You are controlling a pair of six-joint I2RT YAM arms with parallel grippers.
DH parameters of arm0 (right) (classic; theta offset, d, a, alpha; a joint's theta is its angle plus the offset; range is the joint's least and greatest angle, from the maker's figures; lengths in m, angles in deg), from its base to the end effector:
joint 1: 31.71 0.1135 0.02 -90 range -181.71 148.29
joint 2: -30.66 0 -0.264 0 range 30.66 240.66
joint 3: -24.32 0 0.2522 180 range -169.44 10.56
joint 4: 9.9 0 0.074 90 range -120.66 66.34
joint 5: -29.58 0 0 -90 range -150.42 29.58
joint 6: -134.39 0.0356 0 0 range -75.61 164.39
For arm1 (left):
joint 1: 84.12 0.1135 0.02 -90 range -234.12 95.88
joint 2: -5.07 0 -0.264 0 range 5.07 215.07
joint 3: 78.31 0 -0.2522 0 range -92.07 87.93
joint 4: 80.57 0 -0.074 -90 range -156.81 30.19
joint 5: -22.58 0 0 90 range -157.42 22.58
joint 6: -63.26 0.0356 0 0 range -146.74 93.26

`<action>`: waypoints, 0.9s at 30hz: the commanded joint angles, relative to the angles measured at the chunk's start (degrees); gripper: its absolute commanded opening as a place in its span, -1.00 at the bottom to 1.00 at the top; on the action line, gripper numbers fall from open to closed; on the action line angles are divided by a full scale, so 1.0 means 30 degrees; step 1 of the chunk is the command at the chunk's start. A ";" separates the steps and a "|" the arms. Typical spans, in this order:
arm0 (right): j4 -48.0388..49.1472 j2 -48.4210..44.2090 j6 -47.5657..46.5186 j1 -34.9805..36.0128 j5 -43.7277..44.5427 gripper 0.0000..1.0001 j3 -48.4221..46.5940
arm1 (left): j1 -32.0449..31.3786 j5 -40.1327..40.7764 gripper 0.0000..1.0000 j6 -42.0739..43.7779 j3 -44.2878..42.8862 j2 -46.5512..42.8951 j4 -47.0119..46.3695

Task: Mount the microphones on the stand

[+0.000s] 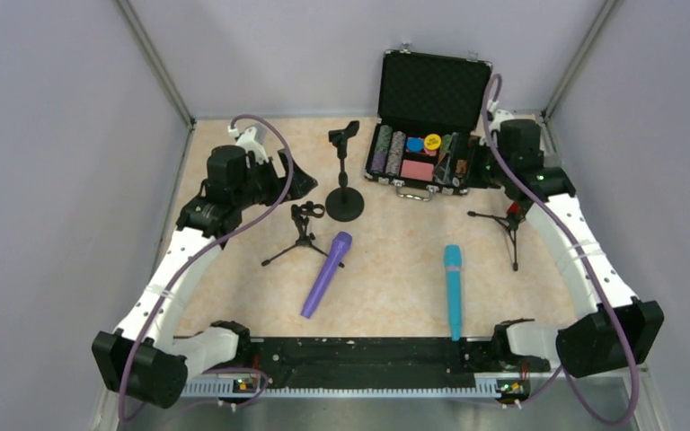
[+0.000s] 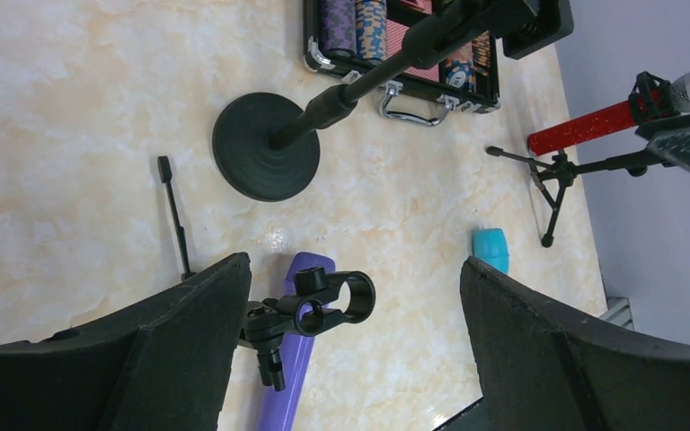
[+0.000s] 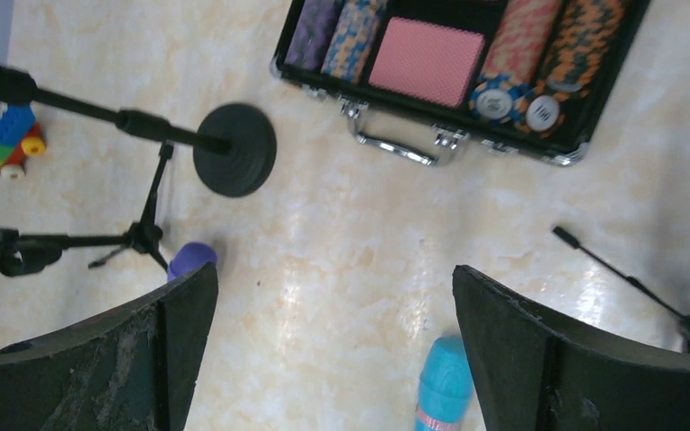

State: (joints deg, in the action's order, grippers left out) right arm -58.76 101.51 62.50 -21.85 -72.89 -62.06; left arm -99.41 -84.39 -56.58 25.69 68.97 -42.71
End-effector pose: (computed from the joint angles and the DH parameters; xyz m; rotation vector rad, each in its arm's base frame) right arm 0.2620 0.0533 0.3707 0.0287 2.1820 0.5148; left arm 0.2363 -0.0754 0.3565 -0.0703 2.0907 -0.7887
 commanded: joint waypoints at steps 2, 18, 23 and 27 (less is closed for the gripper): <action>0.1439 0.0650 0.0150 0.2010 -0.0394 0.98 0.0955 | 0.0116 0.0653 0.80 0.0845 0.0385 -0.0931 0.0389; 0.4074 0.2285 0.1174 0.5471 -0.1230 0.98 0.4369 | 0.0097 0.0600 0.77 0.2839 0.1470 -0.3611 0.2491; 0.4416 0.2304 0.1066 0.5493 -0.1372 0.98 0.4770 | 0.0088 -0.0658 0.73 0.2963 0.1865 -0.4424 0.4160; 0.4660 0.2413 0.1123 0.5493 -0.1584 0.98 0.5055 | 0.0087 -0.1738 0.67 0.2611 0.3034 -0.5316 0.4813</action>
State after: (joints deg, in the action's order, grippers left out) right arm -48.05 108.81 65.51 -6.00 -76.47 -47.42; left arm -99.41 -85.38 -49.00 31.75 55.42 -31.55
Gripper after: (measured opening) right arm 0.990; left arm 0.853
